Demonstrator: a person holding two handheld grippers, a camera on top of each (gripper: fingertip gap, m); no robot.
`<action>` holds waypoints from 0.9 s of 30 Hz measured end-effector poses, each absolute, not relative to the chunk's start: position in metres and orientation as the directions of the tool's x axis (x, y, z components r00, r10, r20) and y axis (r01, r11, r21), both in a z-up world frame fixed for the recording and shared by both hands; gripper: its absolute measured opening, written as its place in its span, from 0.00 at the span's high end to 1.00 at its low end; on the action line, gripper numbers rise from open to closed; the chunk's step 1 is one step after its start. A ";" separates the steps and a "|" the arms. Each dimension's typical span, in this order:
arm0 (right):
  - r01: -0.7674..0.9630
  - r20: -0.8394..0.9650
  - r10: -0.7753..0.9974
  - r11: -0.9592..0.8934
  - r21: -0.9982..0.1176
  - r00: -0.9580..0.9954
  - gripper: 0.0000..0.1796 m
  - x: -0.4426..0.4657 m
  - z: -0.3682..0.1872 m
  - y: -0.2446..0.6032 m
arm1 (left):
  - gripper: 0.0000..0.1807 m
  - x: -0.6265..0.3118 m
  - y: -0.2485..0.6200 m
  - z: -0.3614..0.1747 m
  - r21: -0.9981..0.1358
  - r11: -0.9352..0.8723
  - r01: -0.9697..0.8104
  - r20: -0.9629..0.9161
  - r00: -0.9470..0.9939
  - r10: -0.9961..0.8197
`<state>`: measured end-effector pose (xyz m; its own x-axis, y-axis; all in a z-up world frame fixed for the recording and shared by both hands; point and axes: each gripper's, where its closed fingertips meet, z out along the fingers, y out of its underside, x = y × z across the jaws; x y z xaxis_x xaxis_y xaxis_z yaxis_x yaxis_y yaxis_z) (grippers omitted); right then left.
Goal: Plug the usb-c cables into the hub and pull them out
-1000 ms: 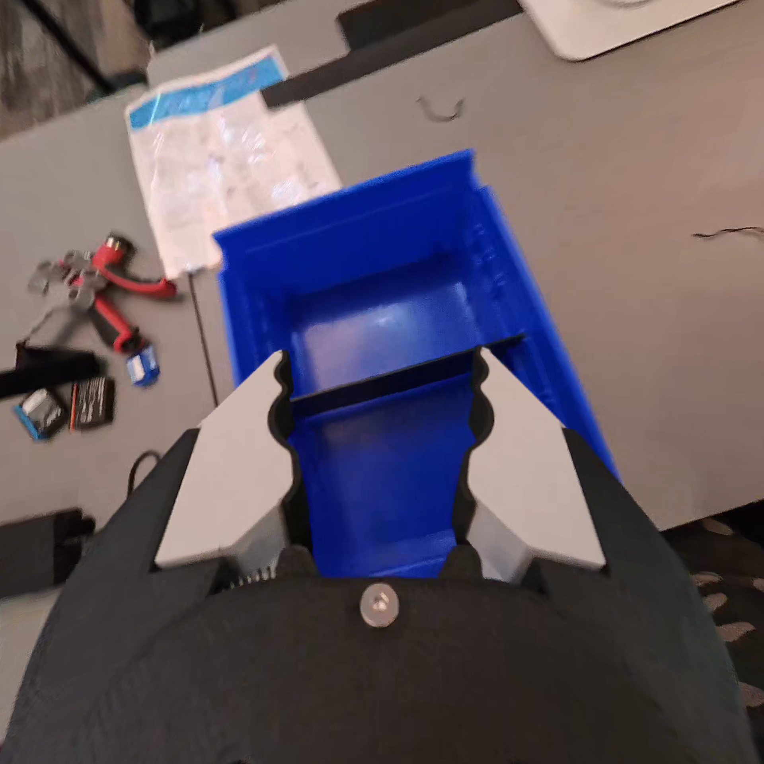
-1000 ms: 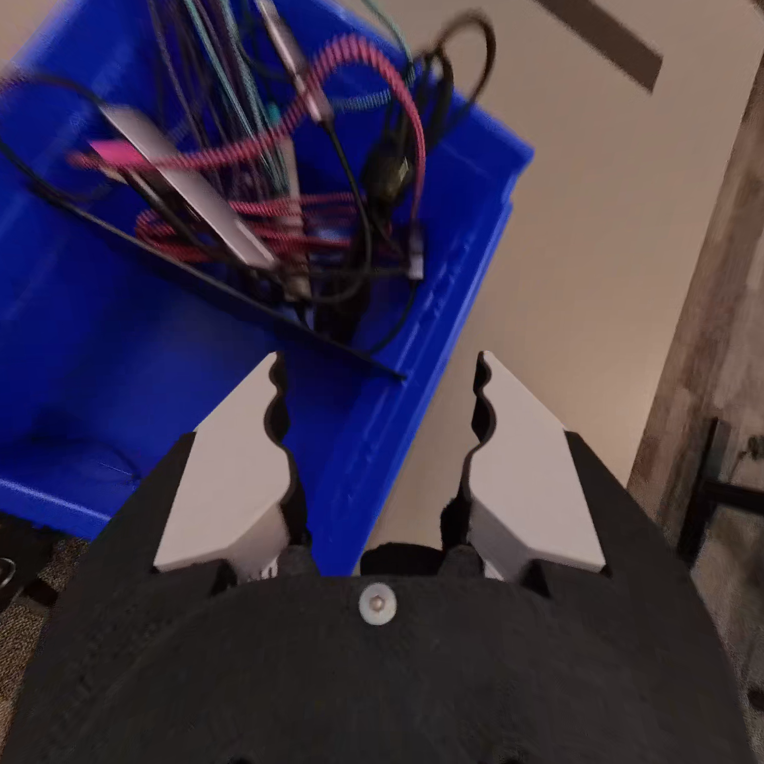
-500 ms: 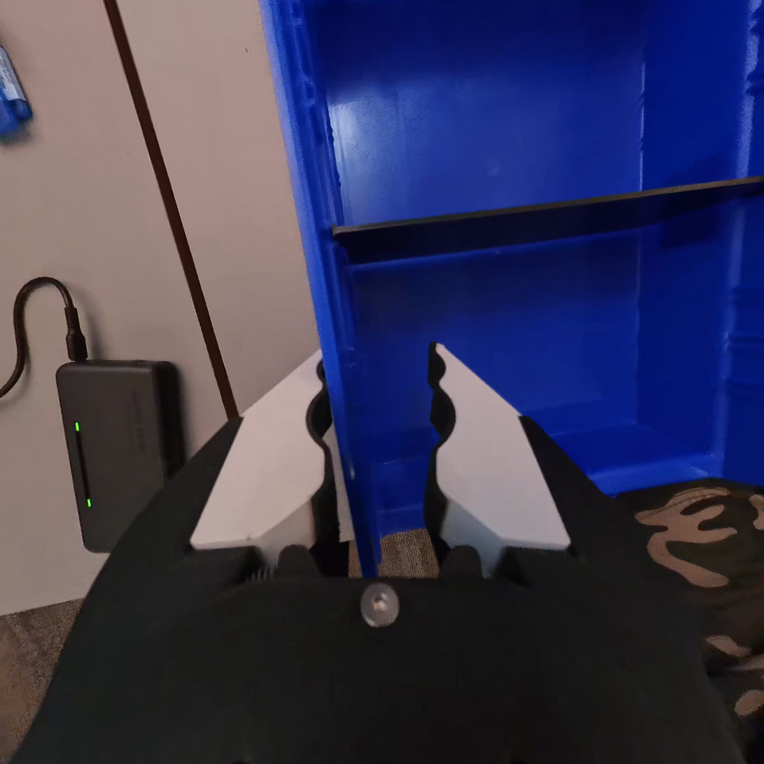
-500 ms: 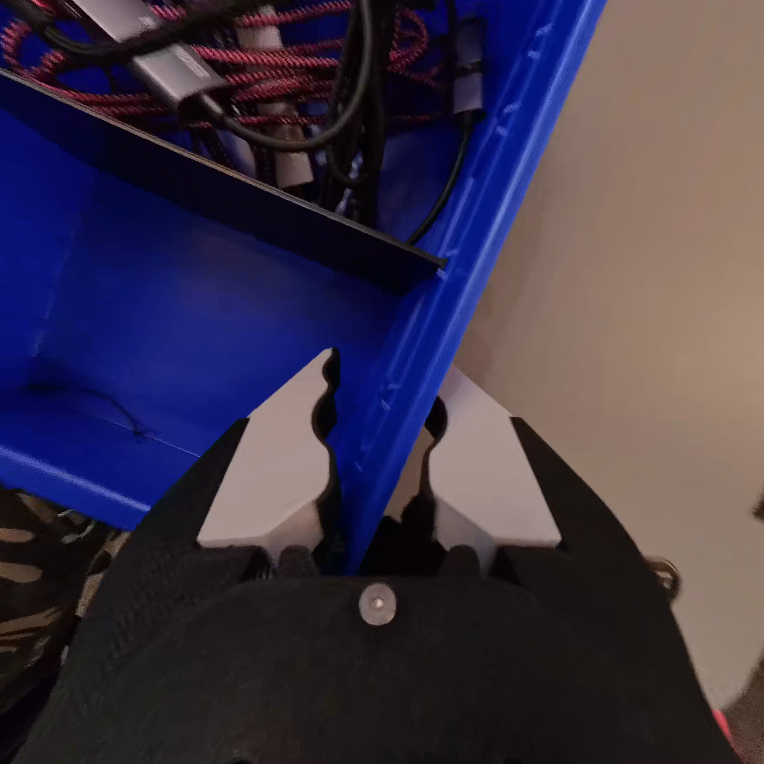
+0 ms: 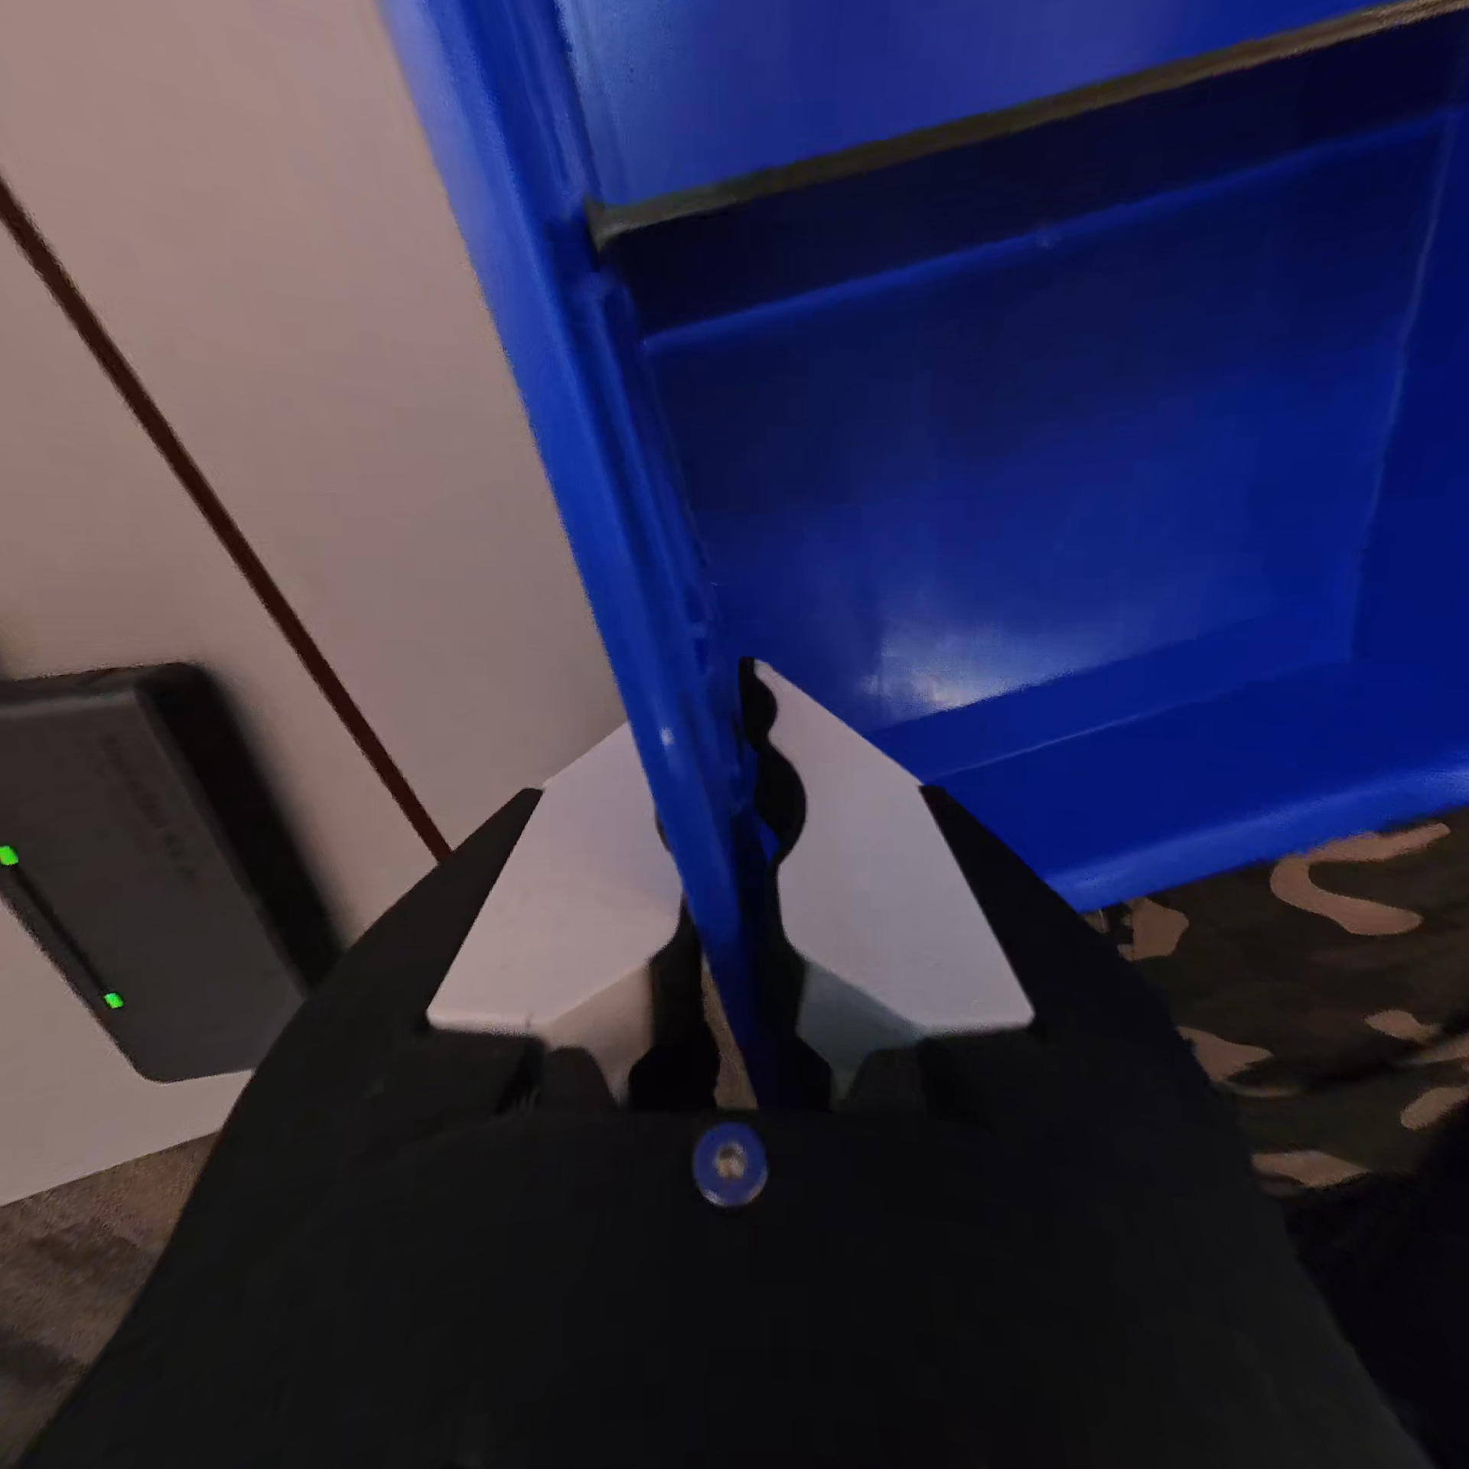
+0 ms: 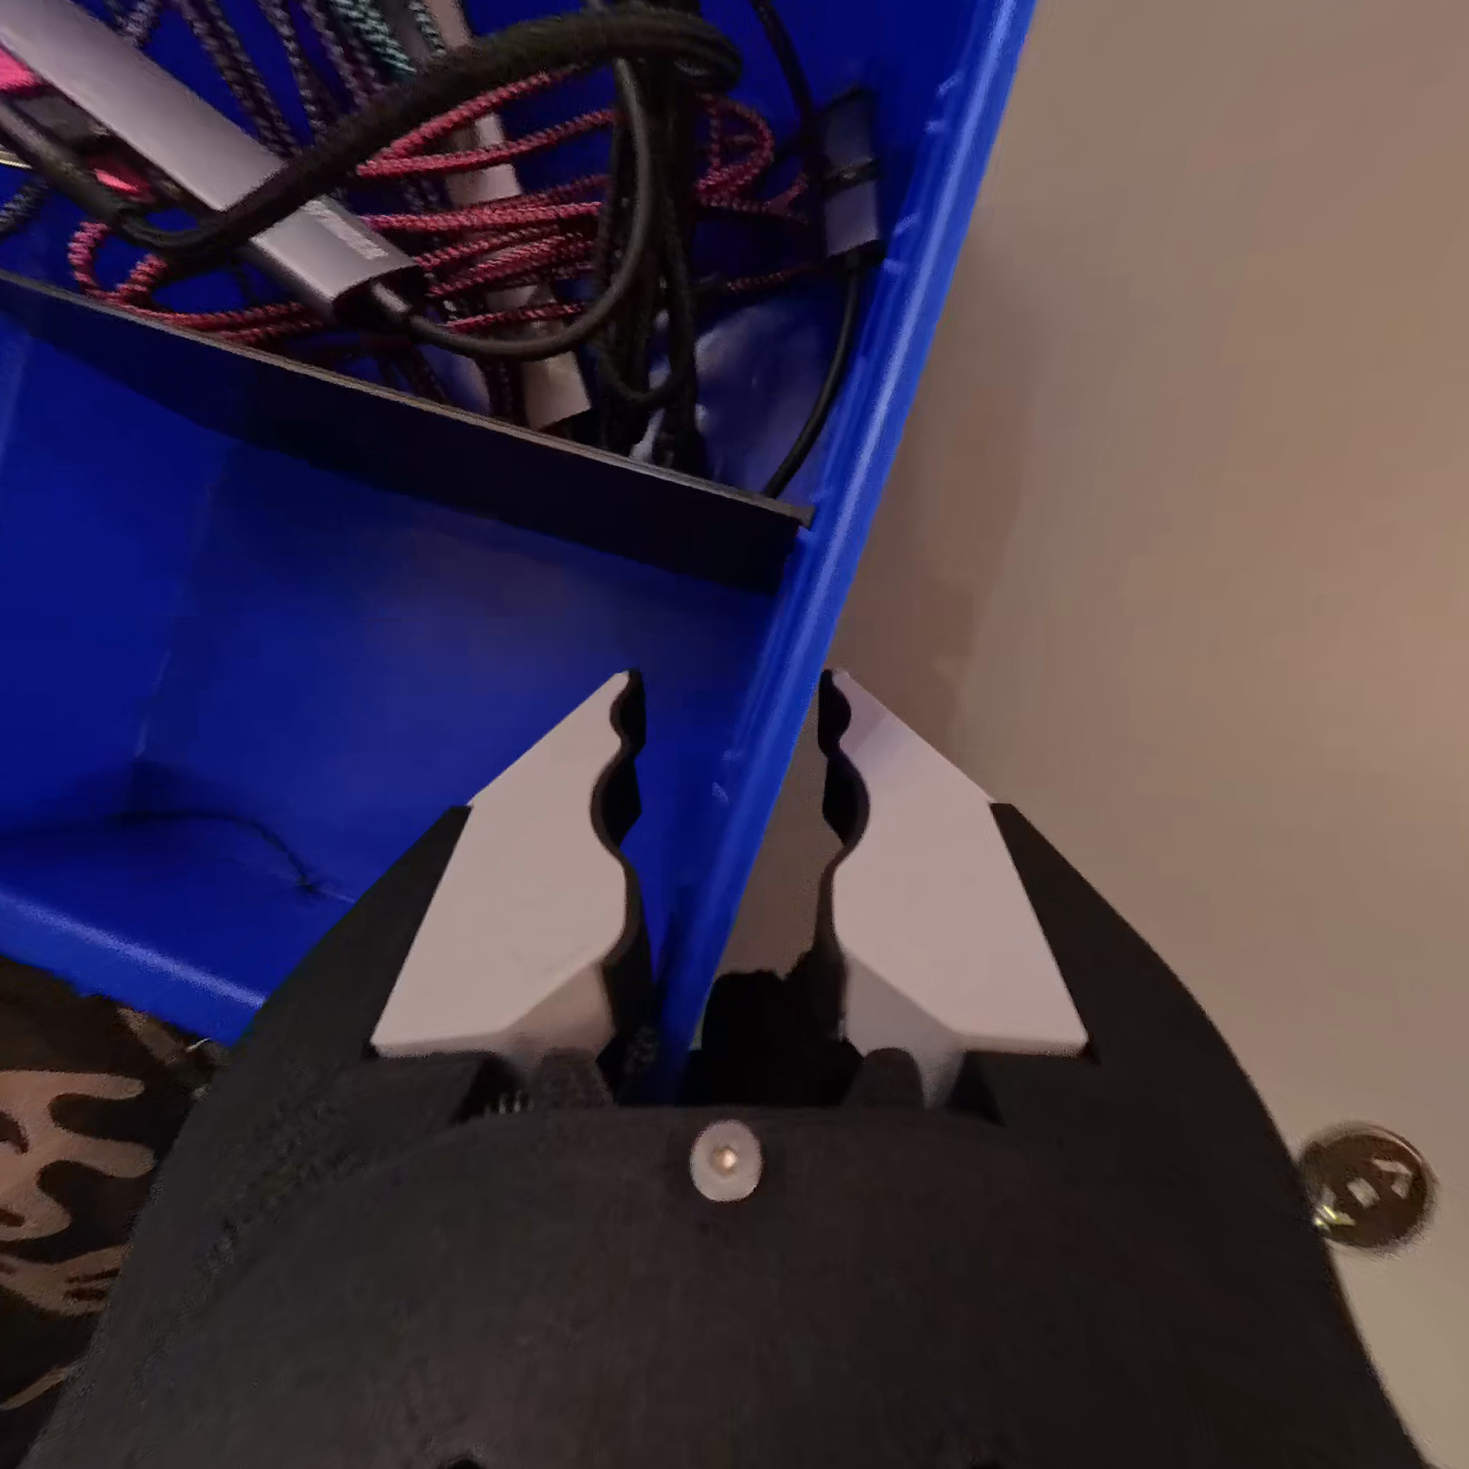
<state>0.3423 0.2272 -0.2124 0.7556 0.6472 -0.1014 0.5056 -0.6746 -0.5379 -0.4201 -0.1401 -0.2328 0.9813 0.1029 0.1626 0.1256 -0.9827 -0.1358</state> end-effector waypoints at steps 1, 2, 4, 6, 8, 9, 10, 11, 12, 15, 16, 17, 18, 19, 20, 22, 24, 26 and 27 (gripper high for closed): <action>0.498 -0.121 0.656 -0.667 -0.553 0.745 0.78 0.337 -0.211 0.226 | 0.99 -0.421 -0.137 -0.233 -0.156 -0.980 0.120 0.151 0.984 0.097; 0.479 -0.134 0.654 -0.663 -0.575 0.744 0.82 0.333 -0.209 0.227 | 0.99 -0.420 -0.135 -0.232 -0.162 -0.979 0.125 0.156 0.983 0.099; 0.430 -0.153 0.629 -0.669 -0.607 0.763 0.87 0.331 -0.205 0.231 | 0.99 -0.420 -0.134 -0.232 -0.168 -0.979 0.116 0.131 0.987 0.094; 0.419 -0.132 0.618 -0.658 -0.625 0.775 0.90 0.332 -0.202 0.233 | 0.99 -0.419 -0.129 -0.230 -0.203 -0.970 0.131 0.139 0.985 0.104; 0.410 -0.118 0.613 -0.646 -0.644 0.781 0.91 0.333 -0.200 0.235 | 0.99 -0.416 -0.125 -0.228 -0.238 -0.960 0.148 0.156 0.981 0.112; 0.398 -0.131 0.610 -0.648 -0.650 0.781 0.92 0.333 -0.199 0.235 | 1.00 -0.414 -0.122 -0.228 -0.254 -0.954 0.160 0.171 0.978 0.118; 0.387 -0.147 0.608 -0.653 -0.651 0.780 0.92 0.333 -0.199 0.234 | 1.00 -0.412 -0.120 -0.227 -0.266 -0.949 0.167 0.182 0.976 0.120; 0.377 -0.161 0.606 -0.658 -0.652 0.779 0.92 0.332 -0.198 0.234 | 1.00 -0.411 -0.118 -0.226 -0.284 -0.943 0.175 0.192 0.974 0.123; 0.371 -0.168 0.603 -0.661 -0.653 0.779 0.92 0.333 -0.198 0.234 | 1.00 -0.411 -0.116 -0.224 -0.301 -0.936 0.181 0.195 0.973 0.125; 0.361 -0.184 0.601 -0.667 -0.652 0.778 0.92 0.331 -0.195 0.234 | 1.00 -0.408 -0.109 -0.219 -0.345 -0.919 0.194 0.206 0.970 0.127; 0.355 -0.196 0.600 -0.671 -0.650 0.776 0.92 0.329 -0.194 0.233 | 1.00 -0.408 -0.106 -0.217 -0.362 -0.911 0.196 0.207 0.970 0.127; 0.347 -0.211 0.599 -0.676 -0.650 0.772 0.91 0.327 -0.192 0.233 | 1.00 -0.407 -0.104 -0.214 -0.376 -0.905 0.198 0.210 0.970 0.125; 0.341 -0.226 0.600 -0.680 -0.649 0.767 0.91 0.324 -0.192 0.233 | 1.00 -0.406 -0.101 -0.211 -0.391 -0.898 0.200 0.210 0.970 0.124; 0.333 -0.244 0.602 -0.684 -0.649 0.760 0.91 0.321 -0.191 0.233 | 1.00 -0.406 -0.099 -0.208 -0.405 -0.892 0.201 0.210 0.970 0.123; 0.322 -0.268 0.603 -0.689 -0.649 0.751 0.91 0.317 -0.190 0.232 | 1.00 -0.405 -0.097 -0.205 -0.416 -0.887 0.202 0.211 0.970 0.122; 0.292 -0.323 0.605 -0.699 -0.652 0.728 0.91 0.308 -0.188 0.232 | 1.00 -0.405 -0.094 -0.199 -0.436 -0.877 0.202 0.212 0.970 0.118; 0.262 -0.372 0.610 -0.703 -0.661 0.699 0.91 0.296 -0.183 0.231 | 1.00 -0.404 -0.090 -0.193 -0.457 -0.865 0.206 0.219 0.969 0.115; 0.236 -0.407 0.620 -0.699 -0.675 0.671 0.91 0.281 -0.173 0.231 | 1.00 -0.403 -0.088 -0.187 -0.475 -0.854 0.211 0.228 0.967 0.112; 0.231 -0.416 0.627 -0.695 -0.681 0.658 0.91 0.273 -0.167 0.230 | 1.00 -0.404 -0.087 -0.183 -0.486 -0.847 0.214 0.231 0.967 0.112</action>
<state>0.2726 0.2300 -0.1672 0.6585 0.6271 -0.4162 0.2310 -0.6946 -0.6813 -0.4036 -0.0868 -0.1833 0.9666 0.1119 0.2306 0.2140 -0.8473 -0.4861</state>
